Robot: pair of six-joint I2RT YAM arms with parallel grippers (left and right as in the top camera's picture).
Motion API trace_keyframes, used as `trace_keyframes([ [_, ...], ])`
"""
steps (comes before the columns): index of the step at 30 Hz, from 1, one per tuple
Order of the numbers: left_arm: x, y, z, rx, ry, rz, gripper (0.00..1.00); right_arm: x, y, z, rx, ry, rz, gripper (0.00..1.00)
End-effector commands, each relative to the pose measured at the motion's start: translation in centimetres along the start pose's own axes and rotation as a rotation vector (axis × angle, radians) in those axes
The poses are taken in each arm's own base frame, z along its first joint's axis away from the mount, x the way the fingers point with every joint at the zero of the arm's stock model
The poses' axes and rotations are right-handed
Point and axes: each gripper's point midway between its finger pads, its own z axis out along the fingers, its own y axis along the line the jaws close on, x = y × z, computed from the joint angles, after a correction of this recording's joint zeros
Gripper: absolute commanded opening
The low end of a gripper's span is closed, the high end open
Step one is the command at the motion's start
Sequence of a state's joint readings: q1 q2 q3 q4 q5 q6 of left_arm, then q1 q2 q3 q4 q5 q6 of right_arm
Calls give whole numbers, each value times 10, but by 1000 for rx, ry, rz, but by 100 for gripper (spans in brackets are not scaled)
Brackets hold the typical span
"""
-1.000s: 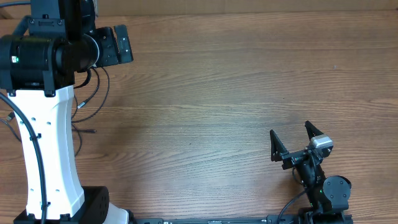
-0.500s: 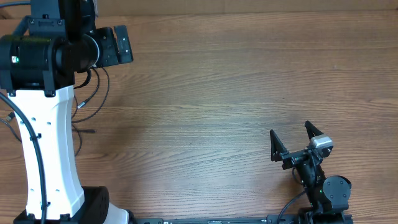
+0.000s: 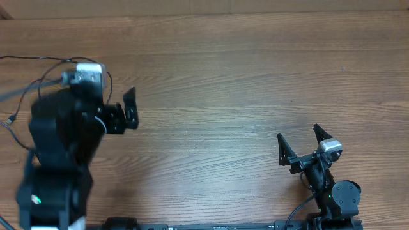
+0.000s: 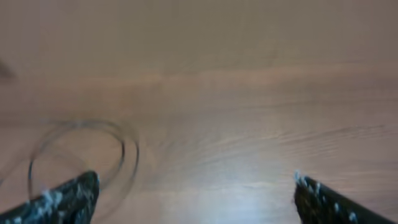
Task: Untangle cables
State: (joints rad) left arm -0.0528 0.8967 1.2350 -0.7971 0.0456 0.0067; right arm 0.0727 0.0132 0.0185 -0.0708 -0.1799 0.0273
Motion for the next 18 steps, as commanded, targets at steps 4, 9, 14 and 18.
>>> trace_keyframes([
  [4,46,-11,-3,47,-178,117,100,2,2,0,-11,-4,5,100],
  [9,79,-11,7,35,-383,130,100,2,2,0,-11,-4,5,100],
  [14,109,-7,13,10,-481,131,100,2,2,0,-11,-4,5,100],
  [18,126,-5,15,-3,-519,130,100,2,2,0,-11,-4,5,100],
])
